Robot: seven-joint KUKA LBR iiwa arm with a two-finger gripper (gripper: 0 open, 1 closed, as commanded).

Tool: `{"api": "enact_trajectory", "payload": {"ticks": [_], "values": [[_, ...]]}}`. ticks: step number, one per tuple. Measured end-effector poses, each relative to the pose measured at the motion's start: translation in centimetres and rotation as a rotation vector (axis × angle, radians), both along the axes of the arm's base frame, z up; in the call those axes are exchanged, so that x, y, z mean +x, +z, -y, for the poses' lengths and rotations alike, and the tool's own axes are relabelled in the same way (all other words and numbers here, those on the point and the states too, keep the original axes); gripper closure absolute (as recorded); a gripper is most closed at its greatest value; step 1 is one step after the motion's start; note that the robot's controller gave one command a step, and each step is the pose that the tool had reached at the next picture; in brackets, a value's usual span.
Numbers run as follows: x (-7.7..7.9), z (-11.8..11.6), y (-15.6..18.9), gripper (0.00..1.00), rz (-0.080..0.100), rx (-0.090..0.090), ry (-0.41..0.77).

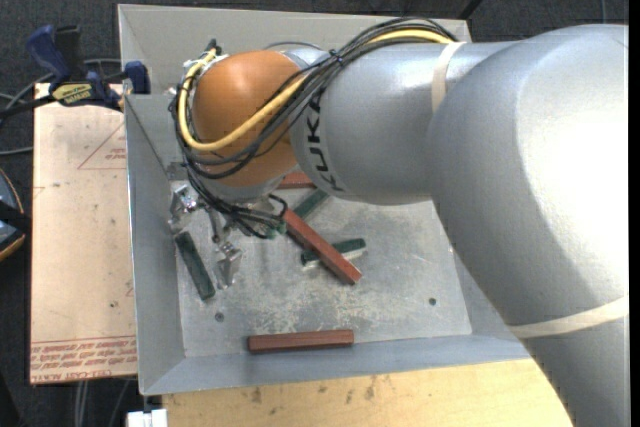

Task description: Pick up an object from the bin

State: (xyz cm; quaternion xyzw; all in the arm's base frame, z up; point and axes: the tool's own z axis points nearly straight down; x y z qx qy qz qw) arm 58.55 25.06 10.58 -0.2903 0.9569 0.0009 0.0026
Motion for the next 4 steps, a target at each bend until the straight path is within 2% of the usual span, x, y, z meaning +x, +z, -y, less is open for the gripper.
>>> {"api": "enact_trajectory", "payload": {"ticks": [1,2,3,4], "values": [[-0.3,0.0,4.1,0.0,-0.001,-0.001,0.076],[0.2,-0.2,-1.6,0.0,0.0,-0.003,0.41],[1.9,-0.5,-2.8,1.0,0.006,0.0,0.681],[1.9,-0.5,-2.8,1.0,0.006,0.0,0.682]]}}
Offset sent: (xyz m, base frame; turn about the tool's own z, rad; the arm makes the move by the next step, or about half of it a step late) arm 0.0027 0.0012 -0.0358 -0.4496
